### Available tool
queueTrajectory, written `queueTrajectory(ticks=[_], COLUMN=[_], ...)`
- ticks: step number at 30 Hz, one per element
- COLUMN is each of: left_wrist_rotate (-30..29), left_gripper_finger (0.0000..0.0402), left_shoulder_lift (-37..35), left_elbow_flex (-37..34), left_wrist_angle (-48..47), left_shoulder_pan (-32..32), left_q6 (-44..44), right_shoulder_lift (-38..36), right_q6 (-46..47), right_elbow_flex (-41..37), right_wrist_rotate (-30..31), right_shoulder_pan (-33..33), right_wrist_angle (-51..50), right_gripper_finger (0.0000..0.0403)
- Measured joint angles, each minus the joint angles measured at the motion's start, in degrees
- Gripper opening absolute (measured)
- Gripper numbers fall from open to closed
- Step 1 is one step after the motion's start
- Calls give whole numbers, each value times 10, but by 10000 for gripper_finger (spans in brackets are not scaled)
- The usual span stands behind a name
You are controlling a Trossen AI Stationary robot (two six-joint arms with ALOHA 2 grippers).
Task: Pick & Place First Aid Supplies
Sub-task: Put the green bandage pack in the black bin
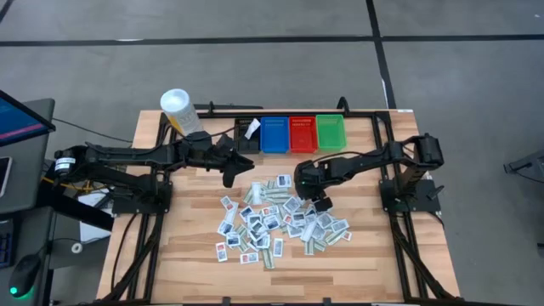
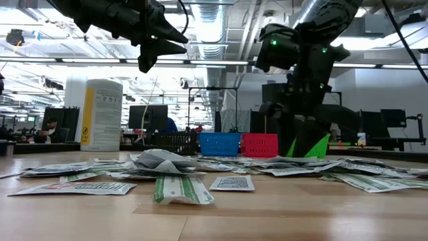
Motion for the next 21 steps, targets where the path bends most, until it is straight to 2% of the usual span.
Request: queueTrajectory(ticks=[10,21], left_wrist_rotate=[0,0], left_gripper_finger=[104,104], left_shoulder_lift=[0,0], left_elbow_flex=[-1,-1], left_wrist_angle=[0,1], left_shoulder_pan=[-10,-10], left_q6=[2,2], right_shoulder_lift=[23,15], right_q6=[63,108], right_elbow_flex=[0,-3], right_wrist_rotate=[0,0], right_shoulder_pan=[0,0], right_wrist_angle=[9,5], right_gripper_finger=[144,44])
